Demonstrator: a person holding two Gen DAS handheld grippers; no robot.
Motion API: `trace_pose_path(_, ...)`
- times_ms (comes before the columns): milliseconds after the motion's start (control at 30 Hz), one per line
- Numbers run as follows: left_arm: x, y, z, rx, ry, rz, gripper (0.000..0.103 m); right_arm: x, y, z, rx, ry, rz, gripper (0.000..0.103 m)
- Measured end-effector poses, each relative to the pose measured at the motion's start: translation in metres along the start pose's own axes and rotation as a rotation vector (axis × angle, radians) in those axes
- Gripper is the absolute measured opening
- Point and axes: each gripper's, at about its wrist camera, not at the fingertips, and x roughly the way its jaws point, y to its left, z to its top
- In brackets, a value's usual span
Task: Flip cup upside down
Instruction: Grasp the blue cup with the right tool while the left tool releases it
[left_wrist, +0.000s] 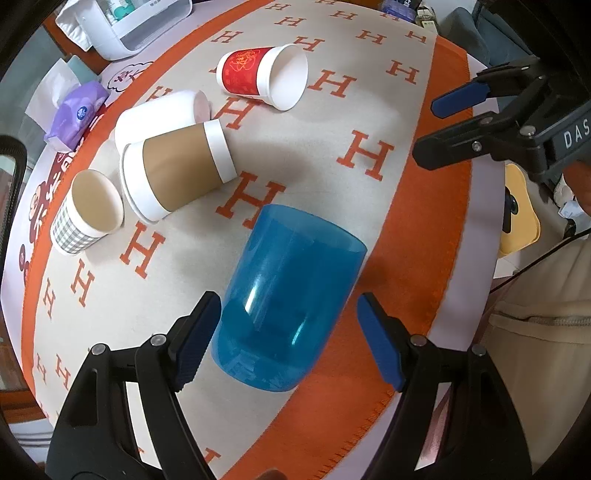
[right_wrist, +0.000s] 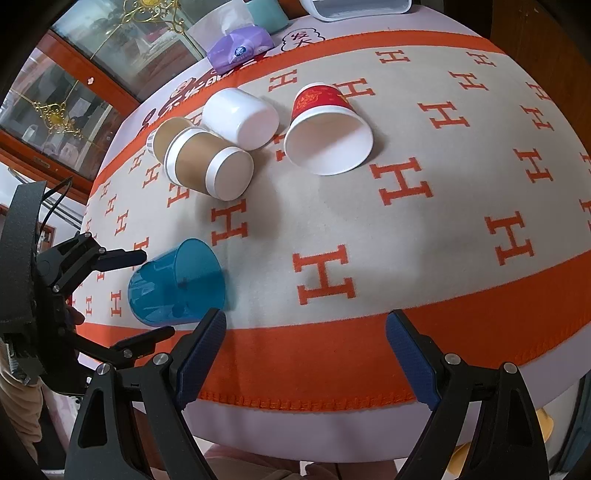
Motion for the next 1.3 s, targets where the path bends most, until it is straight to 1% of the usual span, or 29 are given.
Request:
trace_pose_path(67,-0.004,-0.001,0.0,-0.014,-0.006,0.008,0.074,-0.002,0.002,0.0,-0.01,-0.004,0.001,0.09)
trace_pose_path(167,-0.017,-0.002,-0.002,-0.053,-0.04,0.031,0.074,-0.007,0.009,0.002,-0.047,-0.014,0.013,0.09)
trace_pose_path(233,-0.03,-0.002,-0.005,-0.103,-0.078,0.094,0.072,-0.011,0.017,0.004,-0.096,-0.02,0.023,0.09)
trace_pose_path(267,-0.034,-0.002,-0.006,-0.123,-0.087,0.112,0.072,-0.013,0.021,0.004,-0.126,-0.023,0.029,0.09)
trace_pose_path(433,-0.062,0.005,-0.023,-0.312,-0.147,0.214,0.072,-0.026,0.055,0.012,-0.319,-0.046,0.031,0.09)
trace_pose_path(500,-0.077,0.008,-0.035,-0.424,-0.187,0.268,0.072,-0.029,0.068,0.016,-0.388,-0.051,0.037,0.09)
trace_pose_path(533,-0.081,0.009,-0.039,-0.46,-0.193,0.287,0.072,-0.03,0.078,0.019,-0.433,-0.048,0.036,0.09)
trace_pose_path(600,-0.088,0.014,-0.051,-0.579,-0.191,0.337,0.072,-0.028,0.092,0.023,-0.507,-0.036,0.033,0.091)
trace_pose_path(633,-0.091,0.017,-0.059,-0.646,-0.191,0.337,0.072,-0.026,0.102,0.024,-0.558,-0.023,0.026,0.091)
trace_pose_path(667,-0.092,0.019,-0.066,-0.688,-0.192,0.33,0.072,-0.024,0.11,0.024,-0.601,-0.016,0.018,0.091)
trace_pose_path(700,-0.094,0.023,-0.076,-0.771,-0.208,0.299,0.072,-0.021,0.122,0.023,-0.664,-0.01,0.005,0.091)
trace_pose_path(733,-0.095,0.025,-0.085,-0.829,-0.228,0.273,0.072,-0.019,0.132,0.022,-0.715,-0.007,-0.006,0.091)
trace_pose_path(767,-0.094,0.025,-0.092,-0.869,-0.242,0.26,0.072,-0.017,0.141,0.02,-0.759,-0.005,-0.016,0.091)
trace_pose_path(800,-0.094,0.026,-0.102,-0.933,-0.268,0.242,0.072,-0.014,0.152,0.018,-0.81,-0.002,-0.023,0.091)
trace_pose_path(833,-0.093,0.026,-0.111,-0.971,-0.282,0.243,0.072,-0.009,0.164,0.016,-0.866,0.006,-0.03,0.091)
trace_pose_path(933,-0.088,0.022,-0.127,-1.019,-0.299,0.286,0.071,0.005,0.192,0.012,-0.985,0.038,-0.047,0.091)
trace_pose_path(967,-0.085,0.019,-0.132,-1.019,-0.287,0.312,0.071,0.009,0.2,0.011,-1.018,0.05,-0.05,0.091)
trace_pose_path(1033,-0.079,0.015,-0.139,-1.014,-0.276,0.333,0.068,0.02,0.215,0.008,-1.088,0.076,-0.06,0.091)
trace_pose_path(1100,-0.074,0.012,-0.146,-1.03,-0.265,0.349,0.068,0.033,0.23,0.004,-1.165,0.119,-0.074,0.091)
trace_pose_path(1167,-0.068,0.012,-0.152,-1.054,-0.256,0.33,0.068,0.044,0.238,-0.001,-1.227,0.151,-0.097,0.091)
trace_pose_path(1200,-0.063,0.012,-0.159,-1.085,-0.253,0.303,0.068,0.05,0.244,-0.005,-1.278,0.174,-0.109,0.091)
trace_pose_path(1300,-0.052,0.015,-0.176,-1.163,-0.263,0.254,0.068,0.065,0.251,-0.015,-1.389,0.21,-0.151,0.091)
